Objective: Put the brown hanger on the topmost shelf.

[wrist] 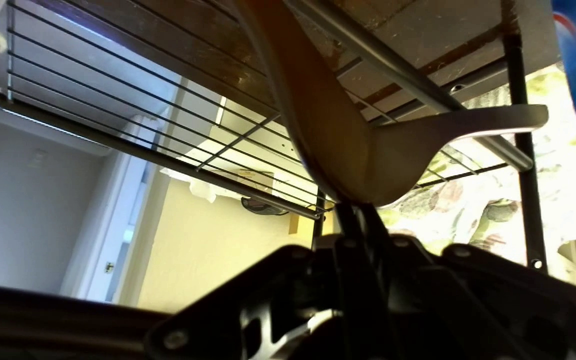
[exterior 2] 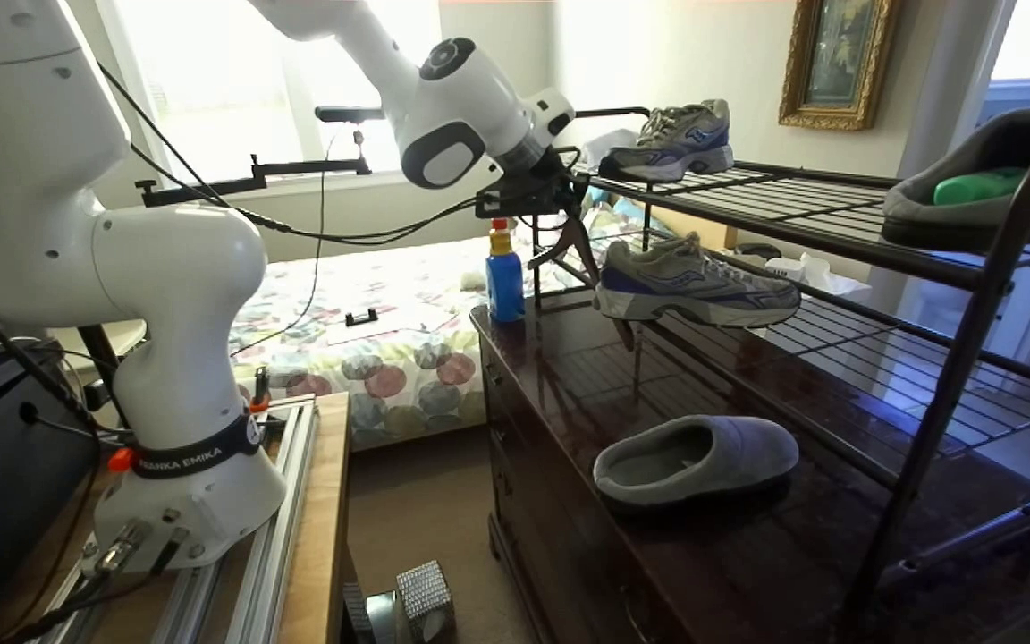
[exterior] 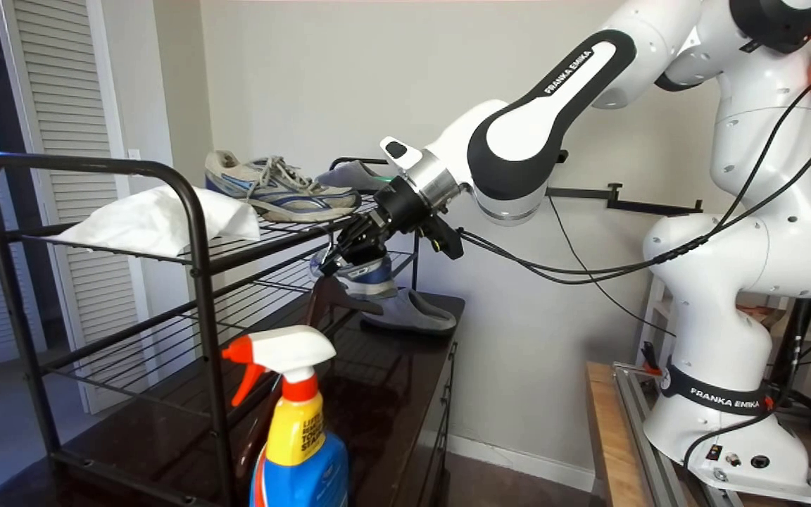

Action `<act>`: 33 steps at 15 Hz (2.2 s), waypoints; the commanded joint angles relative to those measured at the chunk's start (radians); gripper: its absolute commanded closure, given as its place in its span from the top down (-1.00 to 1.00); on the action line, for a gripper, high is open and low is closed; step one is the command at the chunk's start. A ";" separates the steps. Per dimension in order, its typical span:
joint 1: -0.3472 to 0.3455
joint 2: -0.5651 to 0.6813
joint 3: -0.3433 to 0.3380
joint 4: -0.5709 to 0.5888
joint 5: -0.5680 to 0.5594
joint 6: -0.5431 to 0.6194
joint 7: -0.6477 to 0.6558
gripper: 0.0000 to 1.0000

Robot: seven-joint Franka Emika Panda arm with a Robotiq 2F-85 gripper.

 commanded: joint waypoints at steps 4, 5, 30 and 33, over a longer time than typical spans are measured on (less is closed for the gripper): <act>-0.211 -0.075 0.225 -0.105 0.008 0.072 0.030 -0.97; -0.245 -0.075 0.264 -0.111 0.011 0.074 0.031 -0.97; -1.432 -0.399 1.324 -0.247 0.086 -0.592 0.153 -0.97; -1.365 -0.482 1.284 -0.199 -0.012 -0.837 0.224 -0.97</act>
